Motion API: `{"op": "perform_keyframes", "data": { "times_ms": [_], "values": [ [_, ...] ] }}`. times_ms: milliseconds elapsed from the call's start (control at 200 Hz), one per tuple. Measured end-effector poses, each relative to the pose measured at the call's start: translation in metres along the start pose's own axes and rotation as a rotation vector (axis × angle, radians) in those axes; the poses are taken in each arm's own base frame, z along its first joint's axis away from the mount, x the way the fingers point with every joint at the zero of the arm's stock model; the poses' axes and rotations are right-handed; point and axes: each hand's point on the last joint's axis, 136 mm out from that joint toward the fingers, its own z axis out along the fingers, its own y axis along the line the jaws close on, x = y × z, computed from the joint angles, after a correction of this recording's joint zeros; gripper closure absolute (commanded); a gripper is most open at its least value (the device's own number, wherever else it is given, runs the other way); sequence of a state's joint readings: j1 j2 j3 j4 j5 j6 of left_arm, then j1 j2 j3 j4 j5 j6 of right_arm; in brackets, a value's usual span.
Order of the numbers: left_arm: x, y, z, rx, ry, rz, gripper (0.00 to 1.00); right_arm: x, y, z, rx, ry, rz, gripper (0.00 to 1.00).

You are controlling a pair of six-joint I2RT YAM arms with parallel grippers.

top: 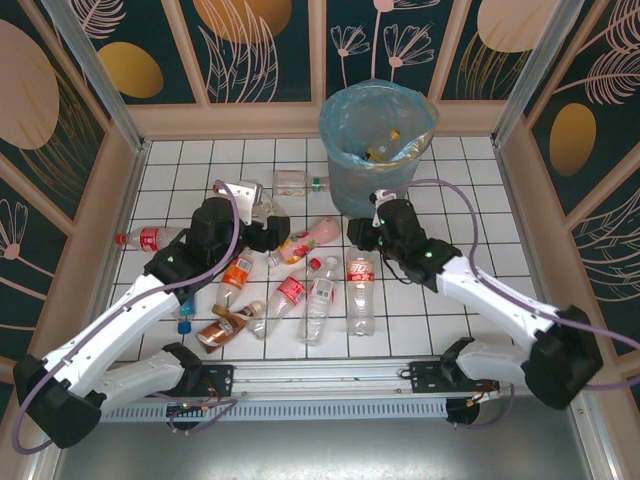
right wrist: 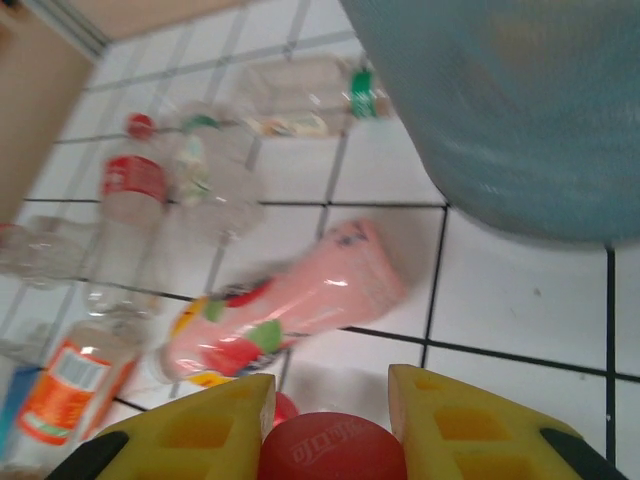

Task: Put the plastic bottles in the bin

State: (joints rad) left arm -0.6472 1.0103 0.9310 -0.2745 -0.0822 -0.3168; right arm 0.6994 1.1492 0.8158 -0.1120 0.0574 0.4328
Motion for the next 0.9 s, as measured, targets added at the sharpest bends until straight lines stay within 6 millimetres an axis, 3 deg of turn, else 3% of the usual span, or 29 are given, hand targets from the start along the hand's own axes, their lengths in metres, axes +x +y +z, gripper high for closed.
{"op": "perform_keyframes", "data": {
  "times_ms": [205,425,580,741,901],
  "values": [
    [-0.045,-0.009,-0.021,0.005,-0.109,0.072,0.14,-0.055,0.038,-0.048,-0.077,-0.153,-0.177,1.0],
    [-0.093,-0.019,-0.054,0.027,-0.281,0.136,0.1,-0.158,0.085,-0.116,-0.107,-0.426,-0.338,1.0],
    [-0.123,-0.027,-0.075,0.055,-0.417,0.164,0.09,-0.22,0.103,-0.157,-0.074,-0.641,-0.383,1.0],
    [-0.155,-0.042,-0.079,0.091,-0.487,0.173,0.09,-0.279,0.107,-0.168,0.052,-0.811,-0.39,1.0],
    [-0.174,-0.059,-0.058,0.139,-0.479,0.183,0.1,-0.333,0.1,-0.153,0.165,-0.912,-0.408,1.0]
  ]
}}
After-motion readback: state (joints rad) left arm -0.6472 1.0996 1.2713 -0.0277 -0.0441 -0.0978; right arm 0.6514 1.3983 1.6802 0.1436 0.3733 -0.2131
